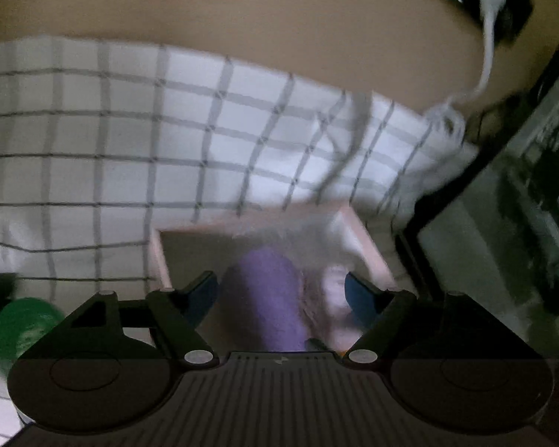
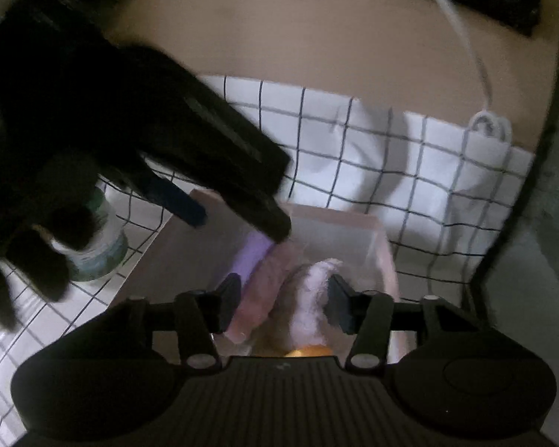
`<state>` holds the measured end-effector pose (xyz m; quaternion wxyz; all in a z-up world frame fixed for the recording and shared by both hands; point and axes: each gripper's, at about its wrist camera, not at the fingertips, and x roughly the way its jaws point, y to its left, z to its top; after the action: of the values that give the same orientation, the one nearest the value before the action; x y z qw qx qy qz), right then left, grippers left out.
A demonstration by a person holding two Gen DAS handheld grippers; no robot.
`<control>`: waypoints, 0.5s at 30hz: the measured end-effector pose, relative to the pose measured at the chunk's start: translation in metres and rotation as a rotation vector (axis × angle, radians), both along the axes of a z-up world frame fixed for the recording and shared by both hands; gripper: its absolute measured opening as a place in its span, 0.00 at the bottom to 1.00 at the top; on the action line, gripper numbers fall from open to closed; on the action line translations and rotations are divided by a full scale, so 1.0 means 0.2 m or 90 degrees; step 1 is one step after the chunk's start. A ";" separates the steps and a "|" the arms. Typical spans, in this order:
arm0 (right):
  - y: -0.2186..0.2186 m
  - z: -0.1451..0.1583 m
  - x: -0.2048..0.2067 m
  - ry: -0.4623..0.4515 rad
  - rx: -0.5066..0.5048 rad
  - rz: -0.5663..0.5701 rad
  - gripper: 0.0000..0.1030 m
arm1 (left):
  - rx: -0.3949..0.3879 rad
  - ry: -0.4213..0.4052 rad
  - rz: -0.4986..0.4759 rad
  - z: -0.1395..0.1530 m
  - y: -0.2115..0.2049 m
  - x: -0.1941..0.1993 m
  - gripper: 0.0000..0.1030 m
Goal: Organize soft objects
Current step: 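Move the left gripper toward the furry tan-brown tail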
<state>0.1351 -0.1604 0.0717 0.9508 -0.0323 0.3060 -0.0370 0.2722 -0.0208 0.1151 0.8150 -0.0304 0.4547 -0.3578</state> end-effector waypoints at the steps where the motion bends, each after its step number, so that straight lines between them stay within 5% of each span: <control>1: 0.00 -0.02 0.03 0.017 0.005 0.003 0.33 | -0.015 -0.010 0.015 0.03 0.06 -0.02 0.78; 6: 0.01 -0.06 0.06 0.046 0.054 0.015 0.32 | -0.060 -0.047 0.090 0.12 0.44 -0.18 0.78; 15: 0.11 0.21 0.01 -0.058 0.101 -0.093 0.39 | 0.022 -0.098 0.289 0.03 1.29 -0.34 0.78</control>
<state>0.1379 -0.1394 0.1134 0.9581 0.0673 0.2658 -0.0831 0.2038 0.2376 0.1206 0.9072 -0.0908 0.3789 -0.1588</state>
